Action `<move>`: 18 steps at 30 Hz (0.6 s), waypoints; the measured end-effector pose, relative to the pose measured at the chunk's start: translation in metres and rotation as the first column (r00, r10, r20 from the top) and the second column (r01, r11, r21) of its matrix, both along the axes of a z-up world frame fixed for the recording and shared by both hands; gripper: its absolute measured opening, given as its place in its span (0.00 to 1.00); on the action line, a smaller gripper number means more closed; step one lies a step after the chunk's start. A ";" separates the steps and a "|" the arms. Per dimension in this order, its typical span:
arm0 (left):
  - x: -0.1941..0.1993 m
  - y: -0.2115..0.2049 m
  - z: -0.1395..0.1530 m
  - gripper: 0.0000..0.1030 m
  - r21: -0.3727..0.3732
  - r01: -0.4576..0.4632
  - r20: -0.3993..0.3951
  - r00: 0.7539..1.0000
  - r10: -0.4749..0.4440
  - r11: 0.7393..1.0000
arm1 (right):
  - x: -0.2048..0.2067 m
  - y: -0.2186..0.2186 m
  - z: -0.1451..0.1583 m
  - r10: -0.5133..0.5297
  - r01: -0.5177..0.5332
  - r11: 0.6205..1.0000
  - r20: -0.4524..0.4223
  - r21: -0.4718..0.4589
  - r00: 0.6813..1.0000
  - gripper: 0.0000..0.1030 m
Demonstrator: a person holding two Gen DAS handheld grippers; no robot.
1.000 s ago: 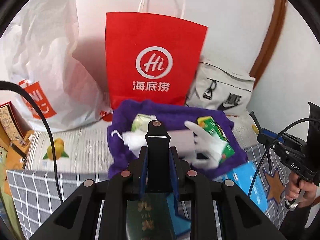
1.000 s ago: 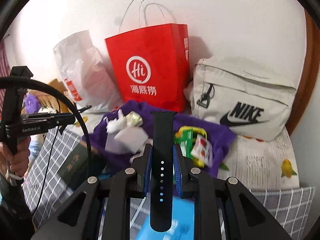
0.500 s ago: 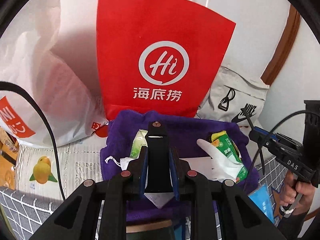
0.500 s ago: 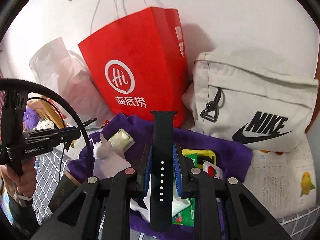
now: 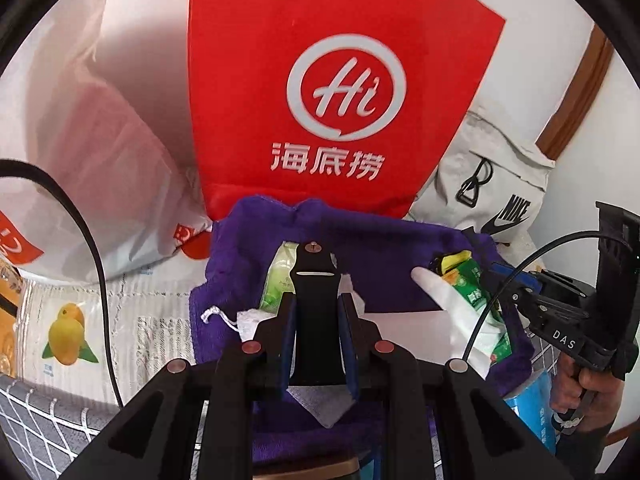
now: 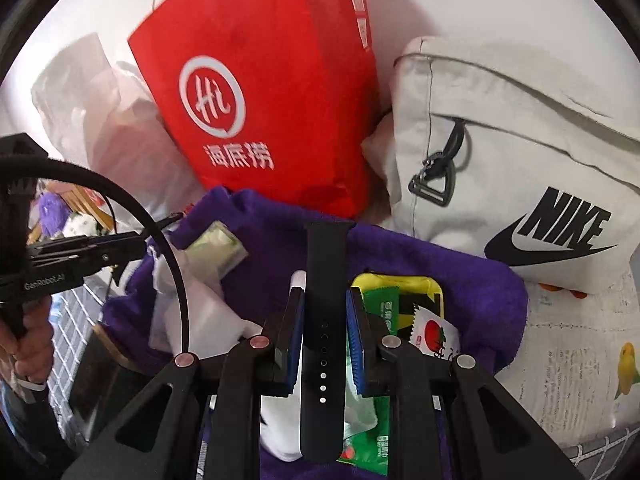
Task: Organize soft objects
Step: 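Carry the watch strap over the purple towel with both grippers, then open both grippers to drop the watch strap onto the towel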
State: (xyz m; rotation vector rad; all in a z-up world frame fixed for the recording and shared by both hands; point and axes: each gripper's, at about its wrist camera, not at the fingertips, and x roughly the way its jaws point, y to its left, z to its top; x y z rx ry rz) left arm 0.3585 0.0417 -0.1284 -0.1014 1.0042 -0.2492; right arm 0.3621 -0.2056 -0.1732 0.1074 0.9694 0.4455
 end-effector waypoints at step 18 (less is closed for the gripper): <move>0.009 0.004 -0.028 0.19 0.026 -0.019 -0.110 0.994 0.022 0.999 | 0.010 -0.004 -0.021 -0.009 0.002 0.997 -0.099 -0.071 0.995 0.28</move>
